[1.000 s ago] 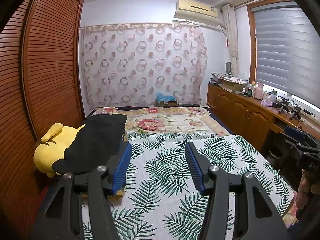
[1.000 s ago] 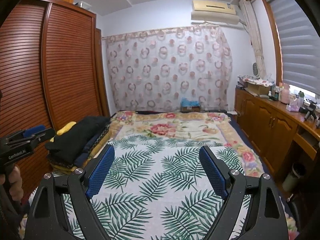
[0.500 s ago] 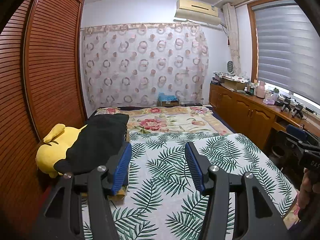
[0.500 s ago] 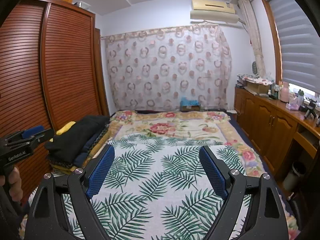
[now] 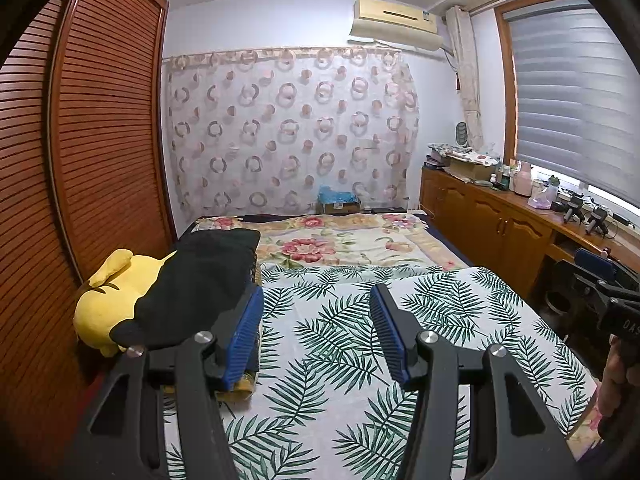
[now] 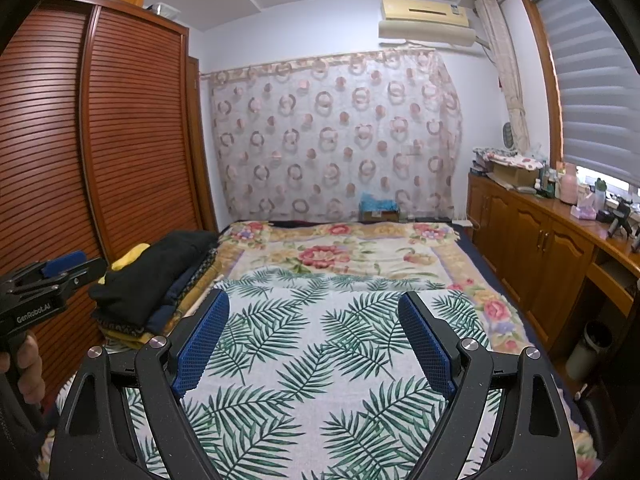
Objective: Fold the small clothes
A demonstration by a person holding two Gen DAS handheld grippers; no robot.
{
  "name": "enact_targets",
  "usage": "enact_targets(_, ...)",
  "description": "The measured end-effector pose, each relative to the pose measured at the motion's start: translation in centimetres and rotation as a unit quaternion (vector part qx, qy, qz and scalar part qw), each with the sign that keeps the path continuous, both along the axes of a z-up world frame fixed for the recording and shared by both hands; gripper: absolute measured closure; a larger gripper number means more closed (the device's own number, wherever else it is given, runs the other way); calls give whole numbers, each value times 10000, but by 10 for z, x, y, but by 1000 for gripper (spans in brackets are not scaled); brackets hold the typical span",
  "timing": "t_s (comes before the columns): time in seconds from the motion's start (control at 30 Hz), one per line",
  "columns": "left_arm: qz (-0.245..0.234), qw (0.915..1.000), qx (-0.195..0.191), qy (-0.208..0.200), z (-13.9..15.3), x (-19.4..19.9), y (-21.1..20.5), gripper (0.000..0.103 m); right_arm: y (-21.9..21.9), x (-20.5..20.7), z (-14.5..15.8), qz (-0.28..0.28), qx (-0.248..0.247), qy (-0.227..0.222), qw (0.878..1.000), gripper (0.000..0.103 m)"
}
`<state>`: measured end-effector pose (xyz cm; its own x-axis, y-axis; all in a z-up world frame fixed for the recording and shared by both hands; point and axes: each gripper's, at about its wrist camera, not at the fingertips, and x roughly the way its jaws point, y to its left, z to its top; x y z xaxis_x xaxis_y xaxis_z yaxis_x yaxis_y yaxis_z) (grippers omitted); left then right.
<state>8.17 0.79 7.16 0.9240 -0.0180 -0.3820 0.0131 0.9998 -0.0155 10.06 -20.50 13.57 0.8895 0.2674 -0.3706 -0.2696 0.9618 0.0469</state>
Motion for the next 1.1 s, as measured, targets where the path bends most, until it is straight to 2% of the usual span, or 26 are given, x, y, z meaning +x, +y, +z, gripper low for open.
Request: enact_targets(1.1,5,10000,17,-5,-1,-1,2,49,-1,-1,-3,-44,5,5,10000,15)
